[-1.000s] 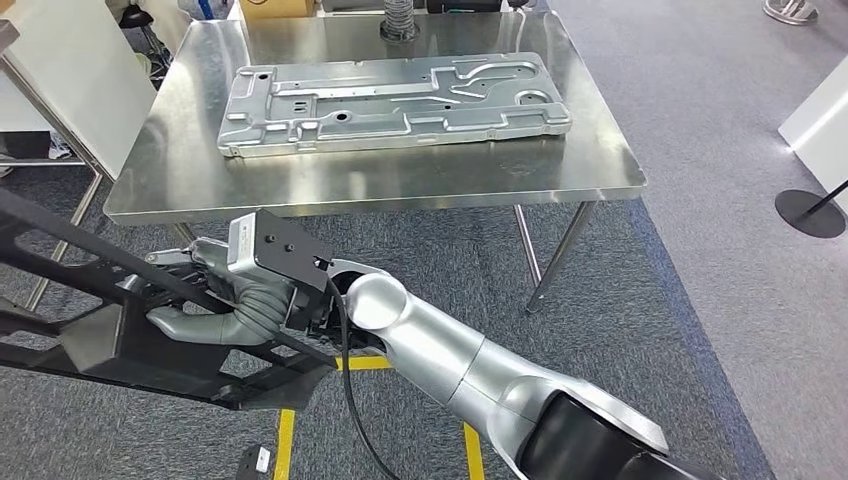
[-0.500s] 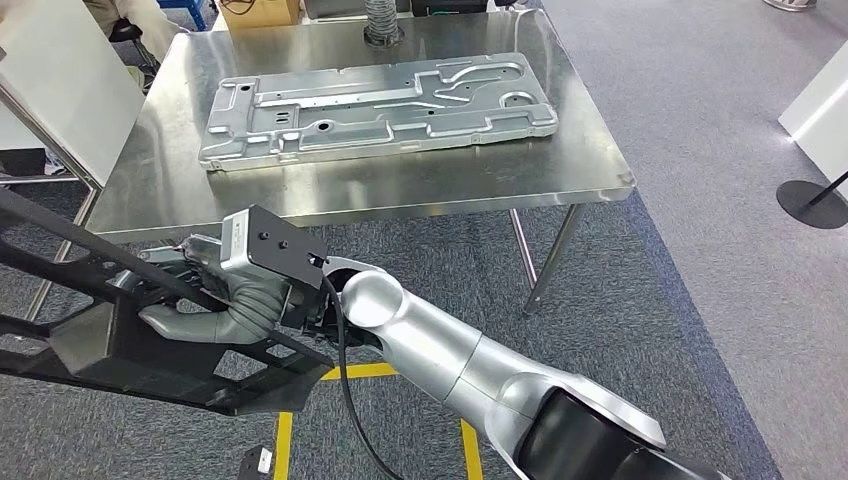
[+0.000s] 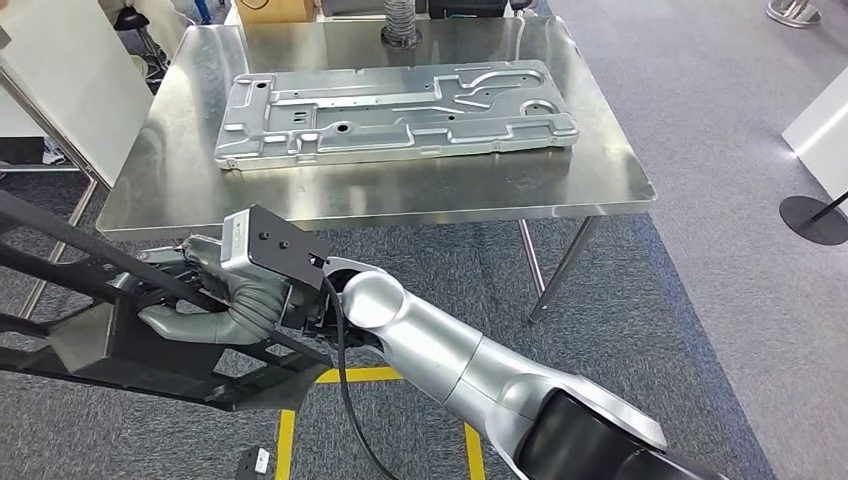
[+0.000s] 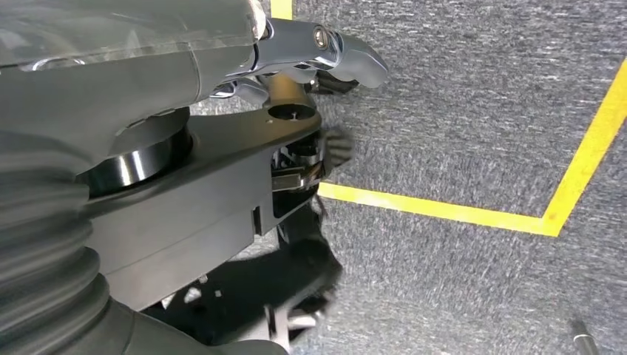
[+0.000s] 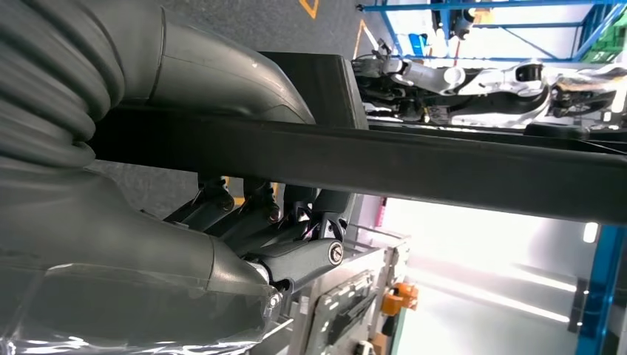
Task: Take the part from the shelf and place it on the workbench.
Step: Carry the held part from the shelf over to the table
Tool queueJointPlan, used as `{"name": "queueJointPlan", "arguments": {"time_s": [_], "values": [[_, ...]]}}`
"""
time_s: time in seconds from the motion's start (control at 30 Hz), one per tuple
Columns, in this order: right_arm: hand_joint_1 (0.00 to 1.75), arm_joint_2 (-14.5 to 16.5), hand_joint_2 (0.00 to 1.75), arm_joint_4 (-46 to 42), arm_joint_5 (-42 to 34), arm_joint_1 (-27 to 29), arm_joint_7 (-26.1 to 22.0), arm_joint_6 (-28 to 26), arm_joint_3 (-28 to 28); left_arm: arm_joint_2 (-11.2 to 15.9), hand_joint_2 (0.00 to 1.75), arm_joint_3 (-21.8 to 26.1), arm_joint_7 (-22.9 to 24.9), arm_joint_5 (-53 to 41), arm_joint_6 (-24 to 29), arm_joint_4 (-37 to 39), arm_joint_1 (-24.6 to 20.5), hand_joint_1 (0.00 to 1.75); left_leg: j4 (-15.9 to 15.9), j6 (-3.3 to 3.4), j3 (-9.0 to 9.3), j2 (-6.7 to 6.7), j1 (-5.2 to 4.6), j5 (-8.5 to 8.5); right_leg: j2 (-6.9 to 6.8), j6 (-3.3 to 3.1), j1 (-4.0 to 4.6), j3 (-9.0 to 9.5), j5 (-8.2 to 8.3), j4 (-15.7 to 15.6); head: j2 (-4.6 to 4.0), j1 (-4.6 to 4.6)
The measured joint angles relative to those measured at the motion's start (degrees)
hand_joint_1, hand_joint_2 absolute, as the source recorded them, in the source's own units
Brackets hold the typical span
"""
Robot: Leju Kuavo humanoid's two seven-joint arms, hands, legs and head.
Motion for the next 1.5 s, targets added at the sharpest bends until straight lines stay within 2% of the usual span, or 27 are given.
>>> {"name": "queueJointPlan", "arguments": {"time_s": [0.07, 0.1, 0.23, 0.3, 0.37, 0.4, 0.43, 0.47, 0.5, 0.57, 0.6, 0.73, 0.8, 0.87, 0.9, 0.93, 0.97, 1.03, 1.1, 1.17, 1.27, 1.3, 1.37, 1.4, 1.43, 1.47, 1.5], "values": [[1.75, 0.01, 1.75, -0.01, -0.02, -0.05, 0.01, 0.01, 0.00, -0.10, 1.75, 0.00, 0.00, 0.00, 0.01, 0.00, -0.01, 0.00, 0.07, -0.40, 0.39, -0.06, -0.22, -0.48, -0.06, -0.70, 0.31, 3.11, 3.05, -7.32, 0.00, -0.02], [1.75, 0.01, 1.75, -0.01, -0.03, -0.06, 0.02, 0.01, 0.00, -0.14, 1.75, 0.00, 0.00, 0.00, 0.01, 0.00, -0.01, 0.00, 0.06, -0.68, 0.45, -0.04, -0.28, -0.65, -0.05, -0.95, 0.45, 3.76, 3.37, -8.91, 0.01, -0.04], [1.75, 0.11, 1.75, -0.02, -0.02, -0.17, 0.04, 0.05, 0.00, -0.14, 1.75, 0.00, 0.01, -0.02, 0.02, 0.00, -0.12, 0.00, 0.85, -1.99, 0.53, 0.13, -0.20, -1.71, 0.09, -1.87, 0.26, 4.64, 3.18, -10.08, 0.01, -0.07], [1.75, 0.25, 1.75, -0.02, 0.00, -0.27, 0.03, 0.08, 0.00, -0.13, 1.75, 0.00, 0.01, -0.02, 0.01, 0.00, -0.15, 0.00, 6.25, -2.56, -1.96, 0.18, -0.04, -4.43, 0.00, -2.33, 0.00, 5.31, 3.12, -10.56, 0.00, -0.09], [1.75, 0.27, 1.75, 0.03, 0.00, -0.19, 0.02, 0.11, 0.02, -0.07, 1.75, 0.00, 0.01, -0.02, 0.00, 0.00, -0.06, 0.00, 14.39, -3.06, -6.38, 0.19, 0.10, -7.45, -0.04, -2.58, 0.01, 5.60, 2.82, -10.54, 0.00, -0.10], [1.75, 0.27, 1.75, 0.07, 0.00, -0.10, 0.02, 0.12, 0.04, -0.03, 1.75, 0.00, 0.01, -0.01, 0.01, 0.00, 0.01, 0.00, 16.68, -3.22, -7.90, 0.20, 0.17, -7.66, -0.02, -2.59, 0.02, 5.76, 2.63, -10.48, 0.00, -0.11], [1.75, 0.27, 1.75, 0.11, -0.01, -0.03, 0.02, 0.14, 0.06, 0.02, 1.75, 0.00, 0.01, 0.00, 0.01, 0.00, 0.06, 0.00, 16.78, -3.31, -8.37, 0.20, 0.22, -6.73, 0.02, -2.55, 0.01, 5.97, 2.40, -10.40, 0.00, -0.10], [1.75, 0.27, 1.75, 0.13, -0.02, 0.00, 0.02, 0.14, 0.08, 0.05, 1.75, 0.00, 0.01, 0.03, 0.01, 0.00, 0.07, 0.00, 14.31, -3.33, -7.53, 0.22, 0.27, -4.66, 0.07, -2.45, -0.01, 6.26, 2.11, -10.28, 0.00, -0.10], [1.75, 0.27, 1.75, 0.14, -0.05, -0.01, 0.00, 0.15, 0.09, 0.09, 1.75, 0.00, 0.01, 0.07, 0.00, 0.00, 0.05, 0.00, 10.16, -3.30, -5.80, 0.26, 0.32, -2.03, 0.11, -2.30, -0.04, 6.60, 1.74, -10.11, 0.00, -0.10], [1.75, 0.28, 1.75, 0.18, -0.23, -0.08, -0.04, 0.13, 0.10, 0.12, 1.75, 0.00, 0.01, 0.11, -0.03, 0.00, -0.01, 0.00, 2.89, -2.89, -2.45, 0.32, 0.19, 1.08, 0.17, -1.83, 0.17, 6.93, 1.06, -9.67, 0.01, -0.08], [1.75, 0.28, 1.75, 0.19, -0.35, -0.12, -0.07, 0.09, 0.13, 0.14, 1.75, 0.00, 0.01, 0.11, -0.03, 0.00, -0.01, 0.00, 1.12, -2.55, -1.66, 0.32, 0.08, 1.47, 0.18, -1.56, 0.28, 6.93, 0.86, -9.54, 0.01, -0.04], [1.75, 0.35, 1.75, 0.15, -0.63, -0.34, -0.14, 0.00, 0.23, 0.22, 1.75, 0.00, 0.02, 0.11, -0.04, 0.00, 0.02, 0.00, 0.20, -0.92, -1.21, 0.21, 0.13, 1.15, 0.09, -0.43, 0.31, 6.77, -0.05, -8.82, 0.00, 0.06], [1.75, 0.38, 1.75, 0.13, -0.66, -0.59, -0.19, -0.01, 0.25, 0.22, 1.75, 0.00, 0.02, 0.11, -0.04, 0.00, -0.07, 0.00, -0.04, -0.32, -0.91, 0.27, 0.30, 1.10, 0.03, 0.02, 0.16, 4.42, -2.70, -3.82, 0.00, 0.22], [1.75, 0.28, 1.75, 0.15, -0.68, -0.62, -0.22, -0.02, 0.28, 0.26, 1.75, 0.00, 0.02, 0.11, -0.04, 0.00, -0.09, 0.00, -0.01, -0.03, -0.87, 0.30, 0.22, 0.91, 0.01, 0.30, 0.01, -0.19, -5.99, 4.62, 0.00, 0.36], [1.75, 0.22, 1.75, 0.17, -0.68, -0.54, -0.22, -0.02, 0.34, 0.28, 1.75, 0.00, 0.02, 0.11, -0.04, 0.00, -0.04, 0.00, 0.01, 0.03, -0.82, 0.28, 0.19, 0.81, 0.01, 0.38, -0.06, -2.06, -6.60, 7.61, 0.00, 0.36], [1.75, 0.17, 1.75, 0.18, -0.68, -0.49, -0.22, -0.02, 0.41, 0.30, 1.75, 0.00, 0.02, 0.11, -0.04, 0.00, 0.00, 0.00, 0.04, 0.01, -0.72, 0.23, 0.17, 0.69, 0.00, 0.36, -0.10, -2.91, -5.98, 8.37, 0.00, 0.37], [1.75, 0.14, 1.75, 0.18, -0.68, -0.47, -0.22, -0.02, 0.48, 0.31, 1.75, 0.00, 0.02, 0.11, -0.04, 0.00, 0.02, 0.00, 0.07, -0.05, -0.52, 0.16, 0.16, 0.53, 0.00, 0.25, -0.12, -2.51, -4.18, 6.61, 0.00, 0.37], [1.75, 0.13, 1.75, 0.17, -0.68, -0.54, -0.22, -0.04, 0.59, 0.30, 1.75, 0.00, 0.02, 0.11, -0.04, 0.00, 0.03, 0.00, 0.12, -0.34, 0.06, 0.04, 0.11, 0.10, 0.00, -0.28, -0.03, 0.95, 0.72, -1.82, 0.00, 0.37], [1.75, 0.13, 1.75, 0.17, -0.65, -0.63, -0.18, -0.21, 0.63, 0.28, 1.75, 0.00, 0.02, 0.06, -0.04, 0.00, 0.00, 0.00, 0.19, -0.85, 0.42, 0.00, -0.08, -0.34, 0.00, -0.80, 0.23, 3.69, 3.09, -8.09, 0.01, 0.35], [1.75, 0.13, 1.75, 0.16, -0.57, -0.66, -0.09, -0.53, 0.65, 0.28, 1.75, 0.00, 0.02, -0.03, -0.04, 0.00, -0.03, 0.00, 0.06, -1.54, 0.58, 0.05, -0.11, -0.58, 0.09, -1.27, 0.49, 4.13, 2.97, -9.23, 0.01, 0.34], [1.75, 0.22, 1.75, 0.15, -0.34, -0.74, -0.02, -0.77, 0.66, 0.28, 1.75, 0.00, 0.01, -0.17, -0.04, 0.00, -0.09, 0.00, 1.66, -2.47, 0.08, 0.16, 0.12, -1.86, 0.14, -2.18, 0.13, 4.80, 3.08, -9.96, 0.01, 0.30], [1.75, 0.26, 1.75, 0.15, -0.20, -0.77, -0.03, -0.75, 0.66, 0.28, 1.75, 0.00, 0.01, -0.20, -0.04, 0.00, -0.10, 0.00, 4.25, -2.71, -1.10, 0.19, 0.18, -3.23, 0.09, -2.41, 0.01, 5.07, 3.07, -10.16, 0.01, 0.27], [1.75, 0.27, 1.75, 0.19, 0.22, -0.66, -0.03, -0.69, 0.66, 0.28, 1.75, 0.00, 0.01, -0.24, -0.04, 0.00, -0.03, 0.00, 12.29, -3.14, -5.19, 0.20, 0.25, -6.67, 0.03, -2.72, 0.09, 5.27, 2.84, -10.15, 0.00, 0.26], [1.75, 0.27, 1.75, 0.23, 0.46, -0.53, -0.03, -0.67, 0.66, 0.29, 1.75, 0.00, 0.02, -0.24, -0.04, 0.00, 0.03, 0.00, 15.66, -3.29, -7.16, 0.21, 0.27, -7.57, 0.04, -2.79, 0.14, 5.35, 2.70, -10.09, 0.00, 0.26], [1.75, 0.27, 1.75, 0.27, 0.64, -0.40, -0.02, -0.66, 0.66, 0.31, 1.75, 0.00, 0.02, -0.25, -0.04, 0.00, 0.07, 0.00, 17.06, -3.35, -8.23, 0.21, 0.27, -7.33, 0.08, -2.80, 0.16, 5.47, 2.53, -10.02, 0.00, 0.26], [1.75, 0.27, 1.75, 0.30, 0.75, -0.32, -0.02, -0.66, 0.66, 0.33, 1.75, 0.00, 0.02, -0.25, -0.03, 0.00, 0.10, 0.00, 15.98, -3.32, -8.05, 0.21, 0.27, -5.86, 0.14, -2.76, 0.17, 5.69, 2.31, -9.95, 0.00, 0.24], [1.75, 0.27, 1.75, 0.31, 0.83, -0.30, -0.02, -0.66, 0.66, 0.34, 1.75, 0.00, 0.02, -0.24, -0.03, 0.00, 0.09, 0.00, 12.66, -3.20, -6.71, 0.22, 0.27, -3.53, 0.19, -2.66, 0.17, 6.03, 2.04, -9.85, 0.00, 0.25]]}}
